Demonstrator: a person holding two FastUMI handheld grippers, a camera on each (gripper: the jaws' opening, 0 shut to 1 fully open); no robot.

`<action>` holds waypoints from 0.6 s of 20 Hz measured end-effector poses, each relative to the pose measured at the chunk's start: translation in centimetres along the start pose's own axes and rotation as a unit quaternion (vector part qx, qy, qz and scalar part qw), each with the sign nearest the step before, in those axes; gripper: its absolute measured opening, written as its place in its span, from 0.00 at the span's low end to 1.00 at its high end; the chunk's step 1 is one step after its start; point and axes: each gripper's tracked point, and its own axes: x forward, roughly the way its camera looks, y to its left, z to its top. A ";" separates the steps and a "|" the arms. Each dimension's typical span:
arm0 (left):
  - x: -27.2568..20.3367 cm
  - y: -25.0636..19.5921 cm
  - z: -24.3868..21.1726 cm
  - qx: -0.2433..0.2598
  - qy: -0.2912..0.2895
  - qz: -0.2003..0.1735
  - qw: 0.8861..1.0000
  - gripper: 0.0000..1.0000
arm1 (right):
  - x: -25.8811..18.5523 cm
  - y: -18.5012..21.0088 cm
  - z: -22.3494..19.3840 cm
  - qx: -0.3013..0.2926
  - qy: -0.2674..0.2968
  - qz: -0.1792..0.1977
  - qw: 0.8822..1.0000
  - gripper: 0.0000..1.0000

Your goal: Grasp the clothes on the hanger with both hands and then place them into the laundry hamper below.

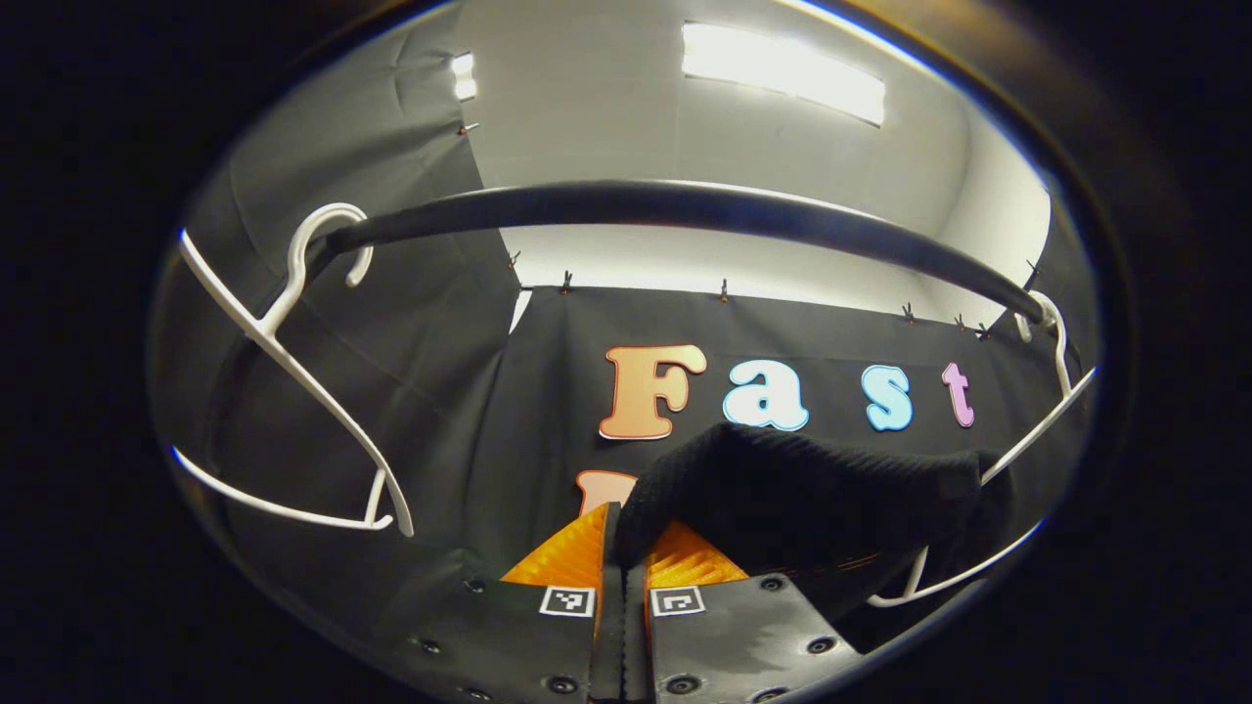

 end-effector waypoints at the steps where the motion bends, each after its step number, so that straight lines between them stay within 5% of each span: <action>1: 0.4 -0.1 -0.1 0.000 0.000 0.001 1.000 0.07 | 0.0 0.3 -0.1 0.001 0.002 0.003 1.000 0.00; 12: 0.8 2.5 -3.8 0.021 0.036 0.027 0.999 0.07 | -1.8 3.5 -1.1 0.020 0.011 0.031 0.999 0.00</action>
